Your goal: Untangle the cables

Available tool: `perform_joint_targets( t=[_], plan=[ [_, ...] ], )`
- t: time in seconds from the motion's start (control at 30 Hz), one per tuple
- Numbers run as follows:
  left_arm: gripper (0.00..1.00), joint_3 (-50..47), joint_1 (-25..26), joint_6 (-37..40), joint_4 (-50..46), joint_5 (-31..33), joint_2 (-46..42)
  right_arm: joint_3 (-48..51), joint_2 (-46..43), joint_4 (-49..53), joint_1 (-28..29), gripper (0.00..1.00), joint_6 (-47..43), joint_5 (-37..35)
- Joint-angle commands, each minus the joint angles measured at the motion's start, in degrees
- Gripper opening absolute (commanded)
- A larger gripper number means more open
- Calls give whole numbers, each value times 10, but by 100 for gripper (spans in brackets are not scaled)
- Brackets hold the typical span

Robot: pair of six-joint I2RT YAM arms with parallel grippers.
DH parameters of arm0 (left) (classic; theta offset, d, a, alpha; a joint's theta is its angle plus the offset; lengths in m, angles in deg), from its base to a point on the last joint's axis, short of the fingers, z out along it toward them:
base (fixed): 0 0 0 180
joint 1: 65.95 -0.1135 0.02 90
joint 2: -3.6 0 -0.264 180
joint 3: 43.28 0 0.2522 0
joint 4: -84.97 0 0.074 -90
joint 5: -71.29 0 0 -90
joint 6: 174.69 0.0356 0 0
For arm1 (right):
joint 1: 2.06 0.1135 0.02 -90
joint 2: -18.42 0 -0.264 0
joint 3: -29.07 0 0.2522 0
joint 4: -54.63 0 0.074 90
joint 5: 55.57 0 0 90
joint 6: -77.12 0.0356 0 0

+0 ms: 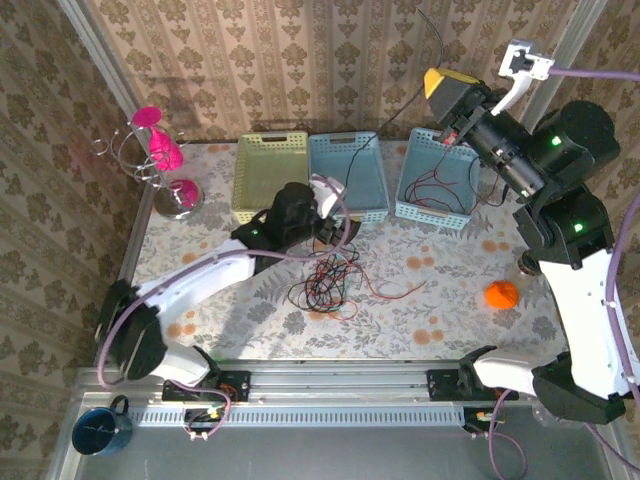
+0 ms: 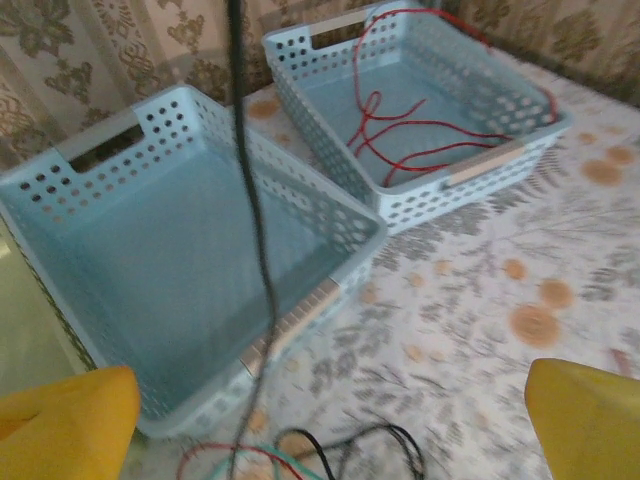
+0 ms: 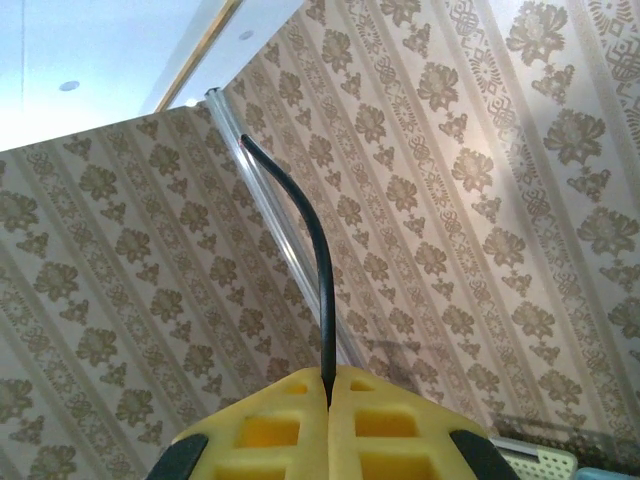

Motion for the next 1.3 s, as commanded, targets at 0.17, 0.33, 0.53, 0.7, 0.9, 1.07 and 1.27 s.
perform_joint_targets(
  t=[0.17,0.33,0.53,0.7,0.9,1.07,1.27],
  plan=[
    [75,41,-19,29,109,16,96,27,-62,3,4,0,8,7],
    [0,23,-27,17,105,18,102,32,-79,29,3,0,-22,-25],
    [0,110,-28,27,-53,15,3,121,-103,45,-3,0,-47,-90],
    [0,229,-41,15,-147,-6,-58,253,-121,16,-12,3,-29,-109],
    [0,365,-61,-22,-195,-74,-63,342,-87,-38,-22,8,46,-17],
    [0,401,-72,-46,-198,-82,-37,366,-27,-74,-22,17,78,67],
    [0,388,-97,-84,-179,-73,29,390,13,-52,-34,47,54,54]
  ],
)
